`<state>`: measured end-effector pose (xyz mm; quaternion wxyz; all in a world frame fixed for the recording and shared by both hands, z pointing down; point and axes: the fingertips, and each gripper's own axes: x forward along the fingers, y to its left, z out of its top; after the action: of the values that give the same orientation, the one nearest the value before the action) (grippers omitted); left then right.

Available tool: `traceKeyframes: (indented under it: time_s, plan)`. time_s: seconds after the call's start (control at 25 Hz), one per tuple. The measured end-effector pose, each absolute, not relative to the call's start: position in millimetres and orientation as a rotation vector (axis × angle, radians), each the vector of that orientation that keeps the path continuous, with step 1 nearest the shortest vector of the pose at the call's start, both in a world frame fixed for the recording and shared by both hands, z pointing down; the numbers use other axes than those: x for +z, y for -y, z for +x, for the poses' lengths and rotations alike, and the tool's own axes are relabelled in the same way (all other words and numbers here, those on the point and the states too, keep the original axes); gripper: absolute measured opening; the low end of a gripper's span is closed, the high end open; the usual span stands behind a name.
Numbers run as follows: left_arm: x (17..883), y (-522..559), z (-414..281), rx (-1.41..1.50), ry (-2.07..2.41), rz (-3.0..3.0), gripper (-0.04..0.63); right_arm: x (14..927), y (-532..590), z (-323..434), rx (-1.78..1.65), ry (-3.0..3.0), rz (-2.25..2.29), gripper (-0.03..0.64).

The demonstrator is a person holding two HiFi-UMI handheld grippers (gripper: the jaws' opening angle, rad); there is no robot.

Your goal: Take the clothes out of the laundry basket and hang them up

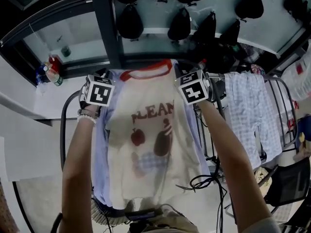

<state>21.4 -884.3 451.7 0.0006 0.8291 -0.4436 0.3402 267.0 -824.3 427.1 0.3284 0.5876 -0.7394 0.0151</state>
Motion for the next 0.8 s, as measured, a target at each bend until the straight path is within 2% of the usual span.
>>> traceKeyframes:
  time_s: [0.08, 0.16, 0.2, 0.28, 0.56, 0.8]
  plan:
    - [464, 875, 25, 1.059, 1.333, 2.596, 0.099, 442, 821, 261, 0.085, 1.937, 1.504, 0.022]
    - [463, 864, 27, 1.035, 1.307, 2.617, 0.145, 442, 817, 256, 0.105, 1.960, 1.485, 0.058]
    - [458, 858, 28, 1.019, 1.308, 2.637, 0.160, 439, 814, 254, 0.114, 1.975, 1.485, 0.094]
    - [446, 842, 30, 0.977, 1.309, 2.675, 0.167, 427, 805, 253, 0.121, 2.002, 1.503, 0.100]
    - [382, 769, 25, 0.813, 1.364, 2.807, 0.122, 374, 748, 243, 0.106, 2.128, 1.599, 0.100]
    - [331, 678, 6, 0.644, 1.471, 2.863, 0.066, 329, 662, 205, 0.059, 2.305, 1.604, 0.098]
